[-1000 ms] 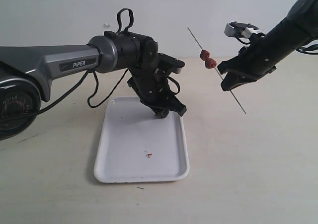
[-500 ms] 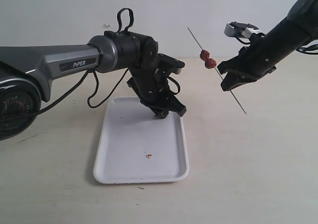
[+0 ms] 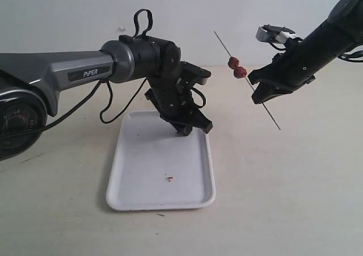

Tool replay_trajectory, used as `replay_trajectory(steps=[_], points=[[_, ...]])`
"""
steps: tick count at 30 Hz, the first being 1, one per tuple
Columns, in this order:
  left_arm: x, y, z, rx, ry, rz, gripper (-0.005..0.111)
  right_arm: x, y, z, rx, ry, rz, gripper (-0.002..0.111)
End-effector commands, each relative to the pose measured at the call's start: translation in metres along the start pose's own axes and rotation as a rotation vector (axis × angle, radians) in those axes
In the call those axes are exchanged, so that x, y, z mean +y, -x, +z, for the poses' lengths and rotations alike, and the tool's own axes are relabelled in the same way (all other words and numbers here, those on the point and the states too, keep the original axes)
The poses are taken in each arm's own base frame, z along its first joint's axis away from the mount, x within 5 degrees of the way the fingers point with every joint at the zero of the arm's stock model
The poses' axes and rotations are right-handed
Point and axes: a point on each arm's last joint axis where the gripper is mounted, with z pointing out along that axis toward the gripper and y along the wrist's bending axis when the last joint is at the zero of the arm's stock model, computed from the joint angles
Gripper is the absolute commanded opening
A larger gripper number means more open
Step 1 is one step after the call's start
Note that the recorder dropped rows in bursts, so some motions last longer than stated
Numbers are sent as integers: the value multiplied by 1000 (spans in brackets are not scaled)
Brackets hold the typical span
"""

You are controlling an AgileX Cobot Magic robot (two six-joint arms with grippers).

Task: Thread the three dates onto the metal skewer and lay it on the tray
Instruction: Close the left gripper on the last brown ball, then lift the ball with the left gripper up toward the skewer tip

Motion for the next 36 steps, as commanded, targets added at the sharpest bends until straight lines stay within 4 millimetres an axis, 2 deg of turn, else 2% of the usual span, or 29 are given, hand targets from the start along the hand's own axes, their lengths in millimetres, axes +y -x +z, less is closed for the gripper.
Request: replay_trajectory(steps=[1,6,14,17,26,31,35,36], points=[[-3,-6,5,51,-21,-10,23,2,3,-5,-18,5,-7,0],[-3,-6,5,53,-21,-10,18,2,3,-5,-18,5,-7,0],[-3,-7,5,61,-22,-10,18,2,2,-5,-17,7,-8,0],[-3,-5,-1,59,-23,-9,18,2,2,-5,-17,6,-16,0],[3,0,-44,46,-55,-5,18,3,2,-5,-7,14,-27,0],[9,1,-68,16,-223,-25,18,4,1,-5,-1,20,-42,0],[24,0,-88,-30,-396,-59,18,5,-1,-5,18,36,-56,0],[33,-1,-95,-50,-442,-80,18,6,-1,-5,24,52,-69,0]])
